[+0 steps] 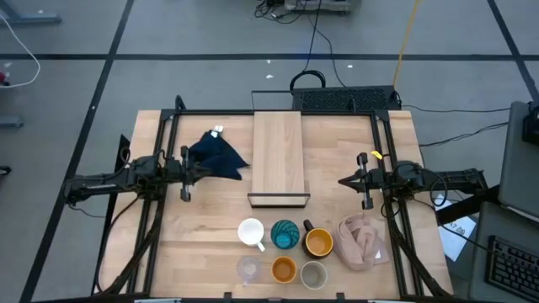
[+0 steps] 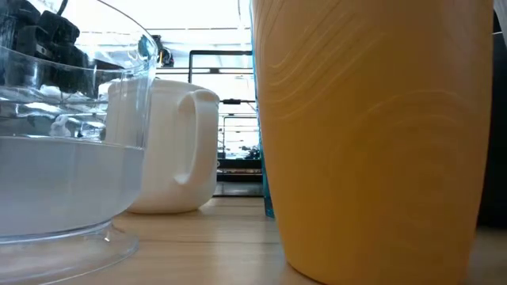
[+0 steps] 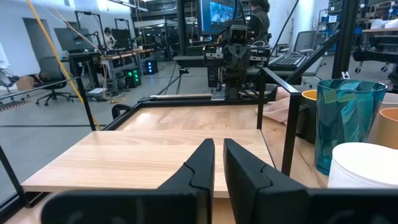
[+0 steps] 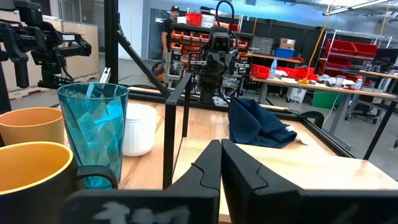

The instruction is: Stack small to large cups/mugs on shelf

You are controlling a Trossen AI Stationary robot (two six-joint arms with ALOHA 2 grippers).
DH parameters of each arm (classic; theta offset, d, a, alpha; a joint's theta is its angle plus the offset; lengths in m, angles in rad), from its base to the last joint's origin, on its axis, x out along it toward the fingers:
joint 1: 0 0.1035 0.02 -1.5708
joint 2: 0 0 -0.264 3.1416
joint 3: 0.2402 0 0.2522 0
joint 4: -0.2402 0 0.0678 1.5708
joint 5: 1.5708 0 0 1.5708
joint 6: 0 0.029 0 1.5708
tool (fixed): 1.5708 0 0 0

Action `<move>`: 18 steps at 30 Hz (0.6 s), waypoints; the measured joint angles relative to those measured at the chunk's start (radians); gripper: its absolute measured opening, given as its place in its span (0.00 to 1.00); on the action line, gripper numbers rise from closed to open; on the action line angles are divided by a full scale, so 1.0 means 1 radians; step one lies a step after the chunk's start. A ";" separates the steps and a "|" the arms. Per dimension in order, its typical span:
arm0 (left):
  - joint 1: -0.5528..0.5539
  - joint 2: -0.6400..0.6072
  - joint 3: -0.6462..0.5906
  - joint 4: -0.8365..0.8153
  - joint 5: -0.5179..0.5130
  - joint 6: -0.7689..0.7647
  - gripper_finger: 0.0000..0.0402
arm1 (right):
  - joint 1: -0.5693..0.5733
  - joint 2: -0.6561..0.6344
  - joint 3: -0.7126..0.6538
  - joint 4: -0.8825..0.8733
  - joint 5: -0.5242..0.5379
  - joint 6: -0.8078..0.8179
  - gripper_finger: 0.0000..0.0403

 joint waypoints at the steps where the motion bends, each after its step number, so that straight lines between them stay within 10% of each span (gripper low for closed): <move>1: 0.000 0.000 0.000 0.000 0.000 0.000 0.09 | 0.000 0.000 0.000 0.000 0.000 0.000 0.00; 18: 0.000 0.000 -0.001 0.098 -0.001 -0.006 0.09 | 0.000 0.000 0.000 0.227 0.000 0.363 0.00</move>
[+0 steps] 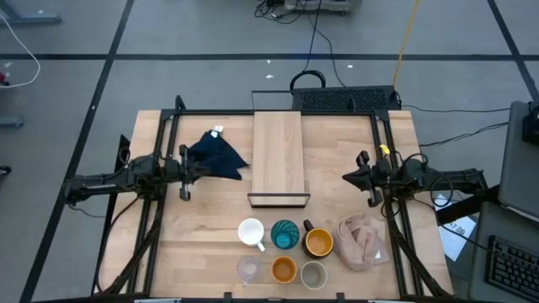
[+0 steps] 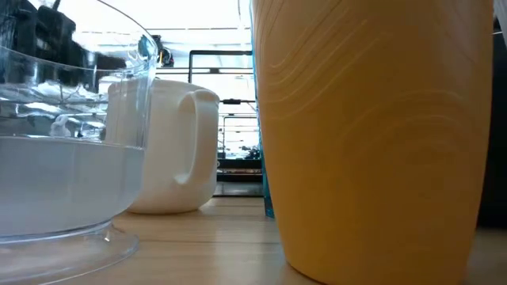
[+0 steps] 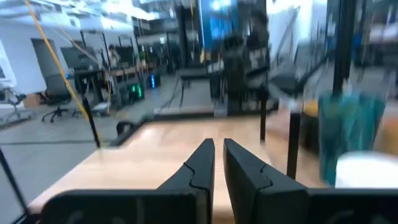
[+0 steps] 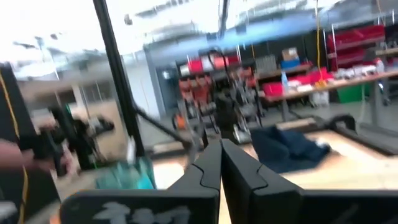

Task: Stack small to large cups/mugs on shelf
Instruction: Put the blue cup on the shelf

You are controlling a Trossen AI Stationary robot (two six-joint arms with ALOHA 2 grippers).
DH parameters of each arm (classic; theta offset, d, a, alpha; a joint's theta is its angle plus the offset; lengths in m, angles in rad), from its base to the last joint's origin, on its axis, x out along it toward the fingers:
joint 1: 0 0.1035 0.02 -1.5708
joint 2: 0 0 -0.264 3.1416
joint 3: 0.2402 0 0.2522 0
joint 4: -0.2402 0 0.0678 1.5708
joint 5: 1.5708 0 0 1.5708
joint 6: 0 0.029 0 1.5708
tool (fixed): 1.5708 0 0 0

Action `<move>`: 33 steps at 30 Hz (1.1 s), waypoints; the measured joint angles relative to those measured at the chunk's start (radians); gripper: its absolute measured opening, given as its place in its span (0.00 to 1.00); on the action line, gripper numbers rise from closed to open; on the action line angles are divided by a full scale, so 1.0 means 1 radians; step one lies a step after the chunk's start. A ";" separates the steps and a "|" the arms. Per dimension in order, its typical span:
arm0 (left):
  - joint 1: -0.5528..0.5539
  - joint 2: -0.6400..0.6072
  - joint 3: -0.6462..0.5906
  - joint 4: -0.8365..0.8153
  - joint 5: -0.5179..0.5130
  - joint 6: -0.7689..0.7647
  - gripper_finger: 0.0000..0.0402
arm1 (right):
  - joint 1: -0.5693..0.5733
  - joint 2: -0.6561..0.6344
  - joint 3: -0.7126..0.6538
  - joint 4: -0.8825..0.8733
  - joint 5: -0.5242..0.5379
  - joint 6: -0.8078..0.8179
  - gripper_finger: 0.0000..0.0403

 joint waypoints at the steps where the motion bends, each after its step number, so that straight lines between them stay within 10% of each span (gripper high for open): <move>1: 0.000 0.000 0.000 0.028 0.003 -0.056 0.09 | 0.000 0.000 0.000 0.043 0.003 0.029 0.00; 8: 0.003 0.000 0.000 0.348 -0.167 -0.651 0.09 | -0.005 -0.001 0.000 0.390 0.230 0.337 0.00; 13: 0.003 0.024 0.043 0.413 -0.124 -0.768 0.09 | -0.004 0.002 0.006 0.661 0.290 0.444 0.00; 27: 0.001 0.466 0.661 0.402 0.014 -0.452 0.09 | -0.004 0.184 0.370 0.636 0.043 0.239 0.00; 33: 0.000 0.690 0.890 0.060 0.033 -0.519 0.09 | -0.003 0.395 0.577 0.430 -0.031 0.283 0.00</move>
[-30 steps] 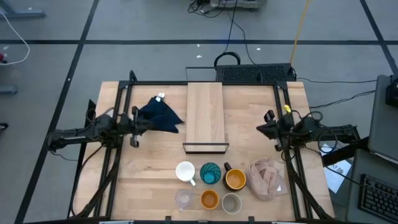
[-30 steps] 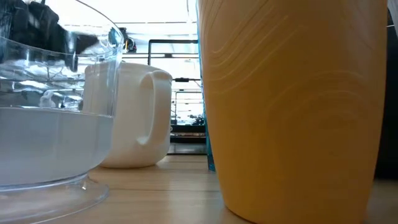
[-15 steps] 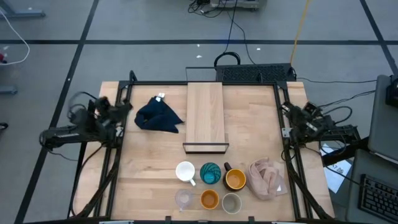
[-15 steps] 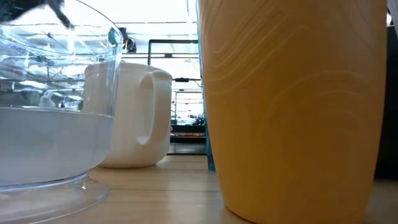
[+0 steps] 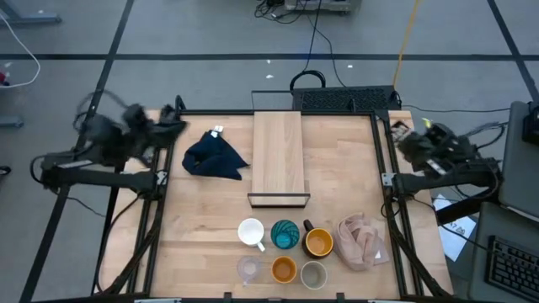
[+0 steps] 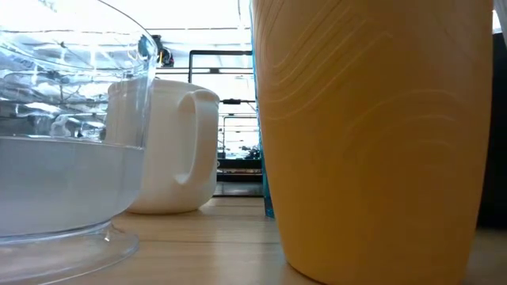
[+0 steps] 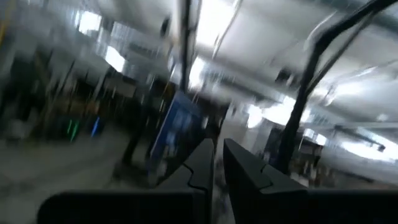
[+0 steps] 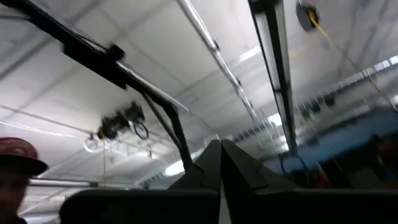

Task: Stack small to large cups/mugs on shelf
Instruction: Put the blue cup on the shelf

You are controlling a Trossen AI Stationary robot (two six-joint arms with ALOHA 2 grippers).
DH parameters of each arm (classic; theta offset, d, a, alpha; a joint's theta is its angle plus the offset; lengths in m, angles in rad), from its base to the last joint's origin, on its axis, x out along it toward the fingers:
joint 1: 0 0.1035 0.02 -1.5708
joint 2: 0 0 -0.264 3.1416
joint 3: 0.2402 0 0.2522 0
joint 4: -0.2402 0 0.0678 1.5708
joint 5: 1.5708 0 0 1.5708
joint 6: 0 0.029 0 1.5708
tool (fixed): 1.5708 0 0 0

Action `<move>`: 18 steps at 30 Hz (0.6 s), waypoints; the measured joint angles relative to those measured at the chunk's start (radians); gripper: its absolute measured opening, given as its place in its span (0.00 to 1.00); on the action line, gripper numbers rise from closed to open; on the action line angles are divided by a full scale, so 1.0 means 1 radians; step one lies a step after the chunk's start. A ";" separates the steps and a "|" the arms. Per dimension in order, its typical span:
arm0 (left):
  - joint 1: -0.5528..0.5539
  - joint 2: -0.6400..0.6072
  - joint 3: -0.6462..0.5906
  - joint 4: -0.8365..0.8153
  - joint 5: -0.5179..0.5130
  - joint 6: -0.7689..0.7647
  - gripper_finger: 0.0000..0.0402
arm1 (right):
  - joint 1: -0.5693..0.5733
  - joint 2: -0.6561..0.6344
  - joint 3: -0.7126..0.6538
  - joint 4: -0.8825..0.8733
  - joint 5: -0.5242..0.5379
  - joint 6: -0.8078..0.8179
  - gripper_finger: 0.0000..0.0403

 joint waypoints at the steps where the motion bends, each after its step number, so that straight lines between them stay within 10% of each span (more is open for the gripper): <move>1: 0.000 0.042 0.035 -0.029 0.002 -0.039 0.09 | 0.000 0.039 0.034 -0.002 -0.006 0.011 0.00; 13: 0.001 0.324 0.351 -0.342 0.369 -0.341 0.09 | -0.001 0.302 0.251 -0.060 -0.212 0.161 0.00; 18: -0.020 0.364 0.494 -0.534 0.281 -0.231 0.09 | -0.002 0.315 0.296 -0.261 -0.336 0.165 0.00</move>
